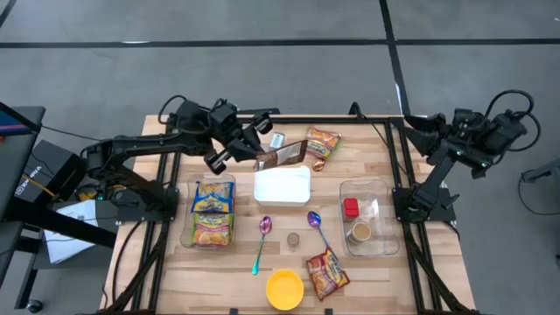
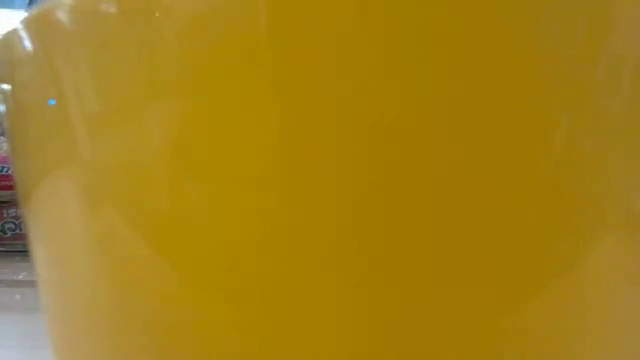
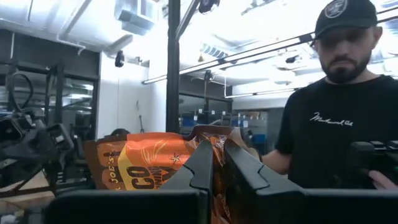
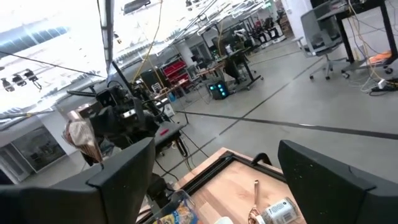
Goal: Pick & Place Food Item
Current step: Put the orange seasoning bag into the right transparent bin
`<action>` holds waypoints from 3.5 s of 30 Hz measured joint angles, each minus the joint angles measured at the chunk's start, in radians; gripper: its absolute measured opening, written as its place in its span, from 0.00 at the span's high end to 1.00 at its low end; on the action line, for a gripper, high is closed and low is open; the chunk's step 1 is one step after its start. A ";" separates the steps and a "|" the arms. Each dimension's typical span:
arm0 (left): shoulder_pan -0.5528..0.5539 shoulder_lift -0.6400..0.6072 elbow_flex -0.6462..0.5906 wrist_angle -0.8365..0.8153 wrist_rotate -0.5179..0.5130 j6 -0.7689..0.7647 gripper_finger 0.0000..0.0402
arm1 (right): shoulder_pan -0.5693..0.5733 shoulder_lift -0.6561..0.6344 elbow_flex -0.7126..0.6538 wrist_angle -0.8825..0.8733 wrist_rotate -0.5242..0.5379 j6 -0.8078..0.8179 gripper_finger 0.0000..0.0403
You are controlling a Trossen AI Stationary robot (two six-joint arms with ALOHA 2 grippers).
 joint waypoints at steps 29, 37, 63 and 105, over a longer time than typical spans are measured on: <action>-0.006 0.000 0.000 0.005 -0.034 0.000 0.97 | -0.037 0.051 0.000 0.003 -0.040 0.030 0.17; -0.013 0.000 0.000 0.007 -0.044 -0.004 0.97 | -0.138 0.130 0.000 0.027 -0.265 0.069 0.17; -0.055 0.000 0.000 0.012 -0.064 -0.023 0.97 | -0.635 0.365 0.030 0.063 -1.105 0.396 0.17; -0.070 0.000 0.000 0.022 -0.079 -0.020 0.97 | -1.042 0.932 0.454 0.121 -1.972 0.429 0.17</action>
